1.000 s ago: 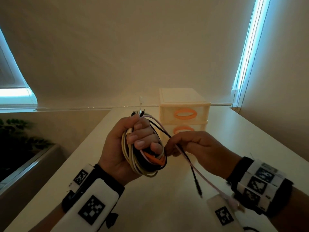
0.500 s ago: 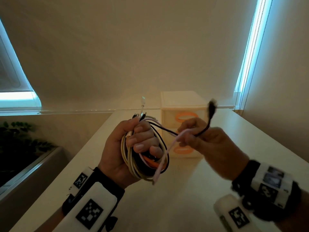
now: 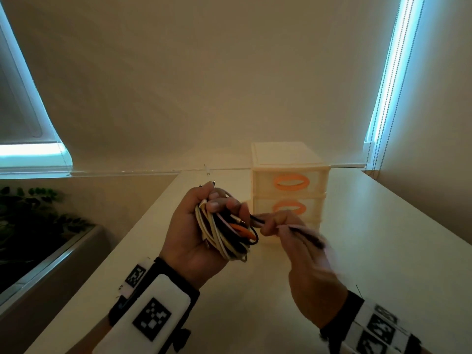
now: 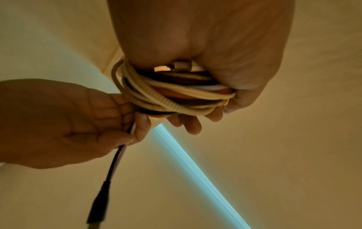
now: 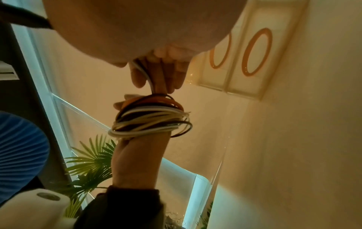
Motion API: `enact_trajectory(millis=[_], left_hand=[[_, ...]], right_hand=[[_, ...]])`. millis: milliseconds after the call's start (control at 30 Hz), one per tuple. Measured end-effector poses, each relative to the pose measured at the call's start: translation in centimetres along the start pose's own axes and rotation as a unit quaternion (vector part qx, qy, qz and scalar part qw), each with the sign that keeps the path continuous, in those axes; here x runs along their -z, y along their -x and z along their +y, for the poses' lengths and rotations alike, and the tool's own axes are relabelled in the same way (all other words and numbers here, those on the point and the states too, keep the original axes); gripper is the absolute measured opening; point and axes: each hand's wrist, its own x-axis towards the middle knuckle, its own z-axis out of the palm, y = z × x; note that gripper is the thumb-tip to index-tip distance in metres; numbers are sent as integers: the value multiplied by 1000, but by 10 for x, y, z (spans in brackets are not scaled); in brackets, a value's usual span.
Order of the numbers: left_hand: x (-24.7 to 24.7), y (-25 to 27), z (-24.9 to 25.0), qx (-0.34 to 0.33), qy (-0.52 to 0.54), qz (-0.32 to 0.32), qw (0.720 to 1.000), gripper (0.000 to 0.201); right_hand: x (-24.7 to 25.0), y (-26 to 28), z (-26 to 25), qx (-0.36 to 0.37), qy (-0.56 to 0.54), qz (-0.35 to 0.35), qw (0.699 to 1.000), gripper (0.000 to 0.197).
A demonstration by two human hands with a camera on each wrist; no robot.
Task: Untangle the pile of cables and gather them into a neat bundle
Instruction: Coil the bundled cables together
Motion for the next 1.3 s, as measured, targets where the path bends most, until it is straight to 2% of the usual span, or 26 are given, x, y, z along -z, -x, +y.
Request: enact_trajectory(millis=[167, 267, 333, 433, 500, 567, 700, 733, 800, 867, 967, 1067, 1200, 1300], left_hand=[[-2, -1, 7, -38, 21, 21, 999, 33], [-2, -2, 7, -32, 25, 25, 999, 30], [-2, 0, 7, -13, 20, 7, 1000, 28], [-4, 6, 7, 25, 16, -35, 999, 26], [-3, 8, 6, 38, 5, -46, 998, 24], [0, 8, 3, 45, -12, -51, 998, 24], [6, 6, -6, 34, -65, -11, 997, 26], [6, 5, -9, 26, -81, -3, 996, 24], [6, 4, -13, 17, -96, 4, 995, 22], [5, 1, -15, 20, -95, 12, 995, 26], [0, -1, -20, 16, -82, 16, 996, 32], [1, -5, -18, -10, -98, 45, 994, 30], [3, -7, -19, -21, -123, 65, 990, 30], [3, -4, -22, -15, -162, 53, 985, 28]], right_hand=[[9, -9, -10, 98, 141, -68, 983, 31], [19, -15, -23, 145, 153, -124, 970, 29], [27, -17, -30, 148, 156, -147, 965, 27], [41, -24, -37, 157, 189, -145, 959, 24], [47, -27, -36, 195, 261, -157, 932, 24], [49, -28, -34, 199, 304, -151, 919, 22], [40, -25, -30, 253, 337, -145, 895, 23], [36, -22, -27, 251, 317, -130, 905, 22], [27, -15, -23, 188, 236, -65, 951, 17], [19, -8, -18, 131, 193, -4, 972, 14], [11, -5, -13, 110, 219, 33, 969, 19], [8, -6, -9, 129, 255, 44, 957, 21], [6, -5, -4, 114, 279, -2, 954, 34], [9, -9, -5, 117, 302, -54, 945, 31]])
